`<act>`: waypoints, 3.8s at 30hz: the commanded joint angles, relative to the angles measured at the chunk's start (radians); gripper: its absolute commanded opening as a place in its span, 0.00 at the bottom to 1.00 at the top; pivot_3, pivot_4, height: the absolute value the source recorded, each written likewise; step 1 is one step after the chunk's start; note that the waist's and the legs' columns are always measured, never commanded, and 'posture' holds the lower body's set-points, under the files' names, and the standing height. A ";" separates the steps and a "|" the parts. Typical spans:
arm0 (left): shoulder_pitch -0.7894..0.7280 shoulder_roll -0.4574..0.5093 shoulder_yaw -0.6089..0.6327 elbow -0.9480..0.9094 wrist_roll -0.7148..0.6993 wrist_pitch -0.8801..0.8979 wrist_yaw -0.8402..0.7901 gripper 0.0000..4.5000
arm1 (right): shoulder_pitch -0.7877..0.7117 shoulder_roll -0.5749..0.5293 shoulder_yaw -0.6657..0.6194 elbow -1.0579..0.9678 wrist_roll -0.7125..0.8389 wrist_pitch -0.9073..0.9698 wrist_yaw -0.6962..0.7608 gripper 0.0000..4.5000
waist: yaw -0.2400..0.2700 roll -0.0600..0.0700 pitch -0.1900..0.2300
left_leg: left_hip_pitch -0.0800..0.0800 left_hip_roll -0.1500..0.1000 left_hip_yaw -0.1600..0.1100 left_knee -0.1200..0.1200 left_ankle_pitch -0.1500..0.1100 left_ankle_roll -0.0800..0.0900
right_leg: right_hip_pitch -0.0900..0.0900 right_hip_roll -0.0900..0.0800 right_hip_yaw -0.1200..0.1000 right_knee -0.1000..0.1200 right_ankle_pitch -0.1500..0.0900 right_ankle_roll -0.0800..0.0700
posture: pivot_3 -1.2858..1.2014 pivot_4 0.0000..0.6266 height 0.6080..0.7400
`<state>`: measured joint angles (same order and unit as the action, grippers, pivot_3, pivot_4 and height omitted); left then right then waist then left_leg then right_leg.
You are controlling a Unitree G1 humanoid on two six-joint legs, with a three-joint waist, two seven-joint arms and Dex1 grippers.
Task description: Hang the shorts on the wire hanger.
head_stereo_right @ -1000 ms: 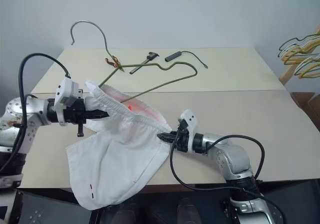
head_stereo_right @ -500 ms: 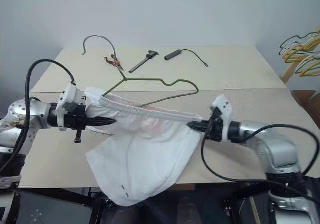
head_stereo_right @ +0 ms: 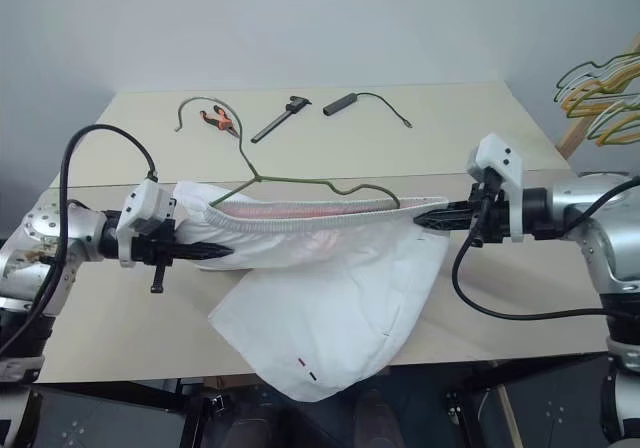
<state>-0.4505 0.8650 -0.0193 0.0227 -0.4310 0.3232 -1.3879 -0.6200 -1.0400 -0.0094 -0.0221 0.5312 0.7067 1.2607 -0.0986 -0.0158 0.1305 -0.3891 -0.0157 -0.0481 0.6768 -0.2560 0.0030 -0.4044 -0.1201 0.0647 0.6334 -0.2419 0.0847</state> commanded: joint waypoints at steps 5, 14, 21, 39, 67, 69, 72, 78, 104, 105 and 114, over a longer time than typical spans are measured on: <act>0.006 0.006 -0.005 0.018 0.071 -0.057 0.038 0.00 | -0.105 -0.024 -0.021 0.031 -0.023 -0.034 0.033 0.01 | 0.001 0.000 0.001 | 0.000 0.000 0.000 0.000 0.000 0.000 | 0.000 0.000 0.000 0.000 0.000 0.000 | 0.47 0.18 1.00; -0.036 -0.041 -0.040 0.044 0.093 -0.087 0.044 0.00 | -0.134 0.028 0.011 -0.167 -0.020 -0.001 -0.035 0.01 | 0.000 0.000 0.001 | -0.001 0.000 0.000 0.000 0.000 0.000 | -0.001 0.000 0.000 0.001 0.000 0.000 | 0.46 0.17 1.00; -0.063 -0.082 -0.036 0.052 0.097 -0.089 0.058 0.00 | -0.093 0.006 0.030 -0.219 -0.053 0.014 -0.067 0.49 | 0.001 0.000 0.001 | -0.002 0.000 0.000 0.001 0.000 0.000 | -0.001 0.000 -0.001 -0.001 0.000 0.000 | 0.46 0.16 1.00; -0.063 -0.079 -0.046 0.058 0.116 -0.106 0.036 0.00 | -0.142 0.027 -0.114 -0.248 0.059 0.024 -0.117 0.78 | -0.004 0.000 0.000 | -0.001 0.000 0.000 0.001 0.000 0.000 | -0.001 0.000 -0.001 0.000 0.000 0.000 | 0.46 0.13 1.00; -0.135 -0.052 -0.122 0.129 0.278 -0.189 0.044 0.00 | -0.349 0.474 0.255 -0.270 0.039 0.180 -0.324 0.70 | -0.043 0.000 0.000 | -0.002 0.000 -0.004 0.002 0.000 -0.001 | -0.003 0.000 -0.001 0.011 0.001 0.000 | 0.46 0.12 1.00; -0.135 -0.053 -0.121 0.128 0.277 -0.188 0.046 0.00 | -0.347 0.494 0.270 -0.250 0.018 0.172 -0.333 0.58 | -0.045 0.000 0.000 | -0.002 -0.001 -0.005 0.002 0.000 -0.001 | -0.003 0.000 -0.001 0.011 0.001 0.000 | 0.46 0.13 1.00; -0.130 -0.051 -0.114 0.119 0.271 -0.183 0.048 0.00 | -0.337 0.518 0.293 -0.203 -0.023 0.146 -0.343 0.34 | -0.050 0.000 0.000 | -0.002 -0.001 -0.005 0.002 0.000 -0.001 | -0.003 0.000 -0.001 0.012 0.001 0.000 | 0.47 0.13 1.00; -0.117 -0.045 -0.102 0.105 0.263 -0.177 0.053 0.00 | -0.300 0.530 0.298 -0.170 -0.068 0.050 -0.306 0.00 | -0.055 0.000 0.000 | -0.002 -0.001 -0.006 0.001 0.001 -0.001 | -0.004 0.000 -0.001 0.012 0.001 0.000 | 0.47 0.13 1.00; -0.073 -0.002 -0.052 0.251 0.273 -0.312 0.061 0.99 | -0.294 0.526 0.273 -0.090 -0.156 -0.090 -0.186 0.00 | -0.054 0.000 0.000 | -0.001 -0.001 -0.006 0.001 0.001 -0.002 | -0.004 0.000 0.000 0.013 0.001 0.000 | 0.48 0.13 1.00; -0.075 -0.009 -0.057 0.266 0.277 -0.322 0.058 0.99 | -0.295 0.524 0.272 -0.090 -0.155 -0.090 -0.185 0.00 | -0.054 0.000 0.000 | -0.001 -0.001 -0.006 0.001 0.001 -0.002 | -0.004 0.000 0.000 0.013 0.001 0.000 | 0.48 0.13 1.00; -0.123 -0.043 -0.071 0.362 0.287 -0.384 0.038 0.60 | -0.303 0.508 0.259 -0.092 -0.149 -0.076 -0.184 0.00 | -0.054 -0.001 0.000 | -0.001 -0.001 -0.006 0.001 0.001 -0.002 | -0.004 0.000 0.000 0.013 0.001 0.000 | 0.48 0.12 1.00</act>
<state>-0.5490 0.8187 -0.1023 0.3821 -0.1445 -0.0363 -1.3471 -0.8902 -0.5254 0.2924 -0.0964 0.3746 0.6359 1.0722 -0.1528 -0.0163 0.1301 -0.3903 -0.0166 -0.0542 0.6781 -0.2551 0.0013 -0.4086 -0.1204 0.0642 0.6468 -0.2414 0.0845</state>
